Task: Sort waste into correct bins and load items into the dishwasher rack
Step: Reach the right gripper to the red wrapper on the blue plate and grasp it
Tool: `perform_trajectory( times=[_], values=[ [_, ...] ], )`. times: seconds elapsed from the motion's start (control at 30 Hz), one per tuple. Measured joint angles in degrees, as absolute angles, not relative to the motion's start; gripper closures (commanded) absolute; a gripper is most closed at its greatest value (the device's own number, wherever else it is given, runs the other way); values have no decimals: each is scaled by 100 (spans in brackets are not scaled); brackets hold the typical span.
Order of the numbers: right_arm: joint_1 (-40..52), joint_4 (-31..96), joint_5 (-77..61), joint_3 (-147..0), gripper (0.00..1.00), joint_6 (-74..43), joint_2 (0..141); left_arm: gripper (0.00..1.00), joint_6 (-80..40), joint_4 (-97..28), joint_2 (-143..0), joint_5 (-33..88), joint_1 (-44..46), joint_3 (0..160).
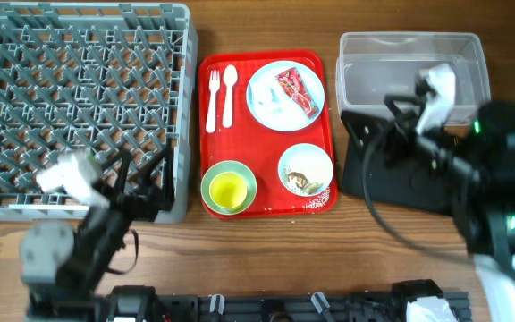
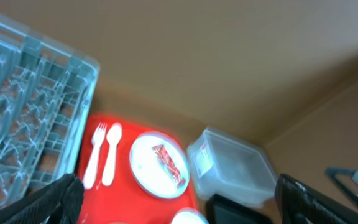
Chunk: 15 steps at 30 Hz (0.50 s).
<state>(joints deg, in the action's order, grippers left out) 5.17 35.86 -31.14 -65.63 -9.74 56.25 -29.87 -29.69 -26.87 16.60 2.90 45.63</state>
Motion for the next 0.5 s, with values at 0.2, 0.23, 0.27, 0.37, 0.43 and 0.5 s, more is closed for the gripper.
perform_trajectory(
  times=[0.2,0.23,0.27,0.37,0.43,0.5],
  values=[
    [561,3592,-3909,-7017,0,-1122,6530,0,-2860,-4165,-4357,1667,290,5951],
    [613,3590,-4034,-7046,0,-1212,6665,0,-2858,-4209,-4482,1673,290,6027],
    [683,3601,-4104,-7067,0,-1284,6810,0,-2856,-4254,-4665,1710,290,6093],
    [1046,4005,-3903,-7269,0,-1369,7290,0,-2858,-4407,-4886,1756,290,6101],
    [1525,4670,-3242,-7738,0,-1345,7839,0,-2856,-4488,-4954,1793,290,6104],
    [1868,5166,-2602,-8241,0,-1310,8329,0,-2856,-4523,-4960,1800,290,6104]
  ],
)
